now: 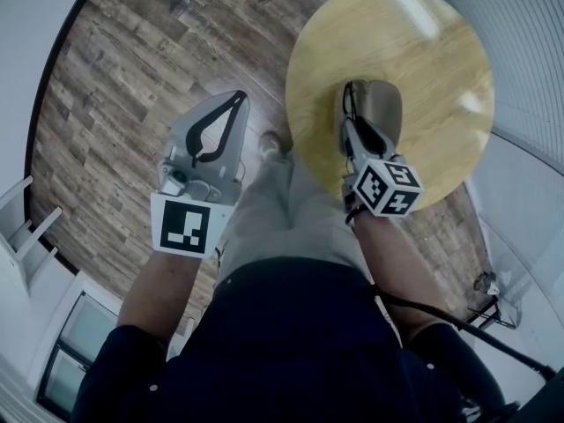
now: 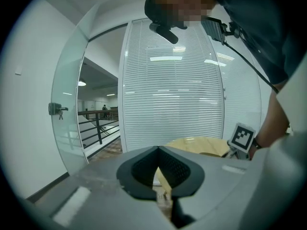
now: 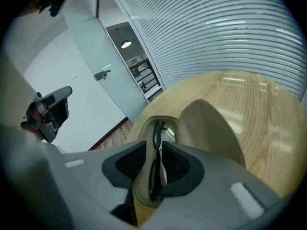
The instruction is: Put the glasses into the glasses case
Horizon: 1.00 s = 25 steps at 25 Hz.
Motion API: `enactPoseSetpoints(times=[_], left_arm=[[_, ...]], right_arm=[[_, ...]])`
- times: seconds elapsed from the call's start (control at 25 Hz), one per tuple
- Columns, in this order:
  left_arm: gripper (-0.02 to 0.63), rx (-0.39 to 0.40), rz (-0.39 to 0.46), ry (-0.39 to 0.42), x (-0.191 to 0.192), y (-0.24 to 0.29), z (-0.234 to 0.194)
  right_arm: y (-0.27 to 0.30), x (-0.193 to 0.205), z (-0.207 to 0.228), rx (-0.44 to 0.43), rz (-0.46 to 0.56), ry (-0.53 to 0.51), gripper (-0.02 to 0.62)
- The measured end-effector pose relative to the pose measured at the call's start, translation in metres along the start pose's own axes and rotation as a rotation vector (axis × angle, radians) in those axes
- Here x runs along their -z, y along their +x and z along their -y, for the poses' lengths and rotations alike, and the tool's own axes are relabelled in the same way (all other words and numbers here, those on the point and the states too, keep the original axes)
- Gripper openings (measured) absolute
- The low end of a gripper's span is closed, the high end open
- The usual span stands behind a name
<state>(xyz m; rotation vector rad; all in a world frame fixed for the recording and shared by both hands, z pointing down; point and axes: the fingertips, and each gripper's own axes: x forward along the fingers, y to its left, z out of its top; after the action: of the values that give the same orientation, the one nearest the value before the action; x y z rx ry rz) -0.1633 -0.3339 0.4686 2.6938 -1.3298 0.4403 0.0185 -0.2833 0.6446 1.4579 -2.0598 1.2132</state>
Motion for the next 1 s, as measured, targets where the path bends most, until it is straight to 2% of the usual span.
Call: enactPoseSetpoints(times=[0.12,0.56,0.8,1.0], left_arm=[[0.003,-0.001,0.029,0.024,-0.025,-0.014,0.003],[0.003,-0.004,0.136,0.083,-0.097,-0.043,0.019],[0.003,-0.017,0.22,0.106,-0.151,-0.07,0.029],[0.003,-0.032,0.28,0.107,-0.184,-0.089,0.033]], right_arm=[[-0.02,-0.011,-0.009,0.002,0.03,-0.027,0.129],[-0.081,-0.063,-0.04,-0.049,0.167,-0.082,0.137],[-0.142,-0.112,-0.084,-0.133,0.322,-0.209,0.136],[-0.188,-0.139,-0.108,-0.202,0.43,-0.32,0.047]])
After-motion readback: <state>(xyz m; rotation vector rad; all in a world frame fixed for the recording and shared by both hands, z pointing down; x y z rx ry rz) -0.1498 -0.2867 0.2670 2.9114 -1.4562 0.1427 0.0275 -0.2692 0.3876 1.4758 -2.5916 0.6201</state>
